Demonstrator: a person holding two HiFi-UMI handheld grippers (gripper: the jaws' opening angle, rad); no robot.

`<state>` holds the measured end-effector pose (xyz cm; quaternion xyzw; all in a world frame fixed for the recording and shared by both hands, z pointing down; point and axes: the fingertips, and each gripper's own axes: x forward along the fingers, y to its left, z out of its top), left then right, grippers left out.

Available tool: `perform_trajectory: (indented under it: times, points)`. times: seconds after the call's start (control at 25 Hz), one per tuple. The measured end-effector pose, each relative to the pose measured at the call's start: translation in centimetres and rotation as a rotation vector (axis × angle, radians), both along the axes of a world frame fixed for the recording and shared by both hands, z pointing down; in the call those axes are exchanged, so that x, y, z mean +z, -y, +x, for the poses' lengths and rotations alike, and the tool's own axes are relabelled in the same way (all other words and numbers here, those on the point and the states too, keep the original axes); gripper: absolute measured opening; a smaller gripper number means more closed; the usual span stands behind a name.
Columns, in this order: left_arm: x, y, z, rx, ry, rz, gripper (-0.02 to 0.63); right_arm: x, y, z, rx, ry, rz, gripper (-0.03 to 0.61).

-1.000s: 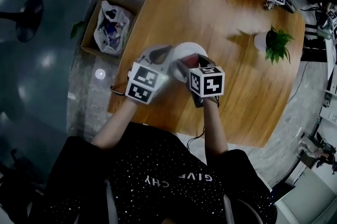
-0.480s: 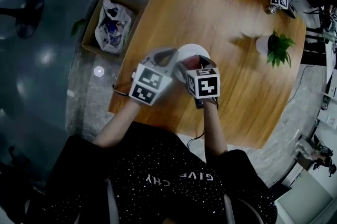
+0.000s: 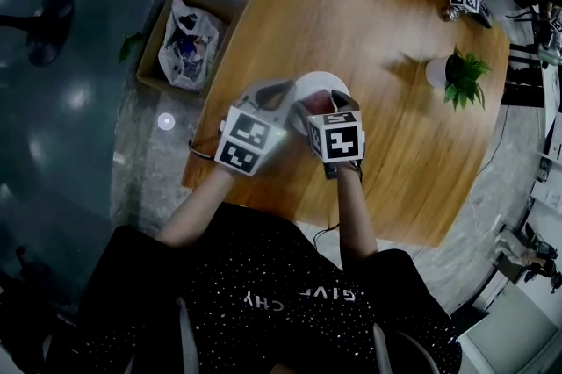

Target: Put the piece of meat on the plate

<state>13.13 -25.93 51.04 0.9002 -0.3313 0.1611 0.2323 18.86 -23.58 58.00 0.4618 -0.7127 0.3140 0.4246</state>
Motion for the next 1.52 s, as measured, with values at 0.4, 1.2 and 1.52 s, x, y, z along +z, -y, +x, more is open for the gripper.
perform_trajectory:
  times: [0.4,1.2,1.52]
  points:
    - [-0.4,-0.3,0.0,0.004,0.002,0.006,0.009,-1.3,0.6,0.1,0.014,-0.001,0.057,0.331]
    - [-0.7,-0.8,1.3,0.057,0.018,-0.001,0.009,-3.0,0.4,2.1,0.173,0.015,0.186,0.063]
    - [-0.8,-1.1,2.1,0.079,0.011,-0.012,0.009,-3.9,0.4,2.4,0.214,0.058,0.248,0.052]
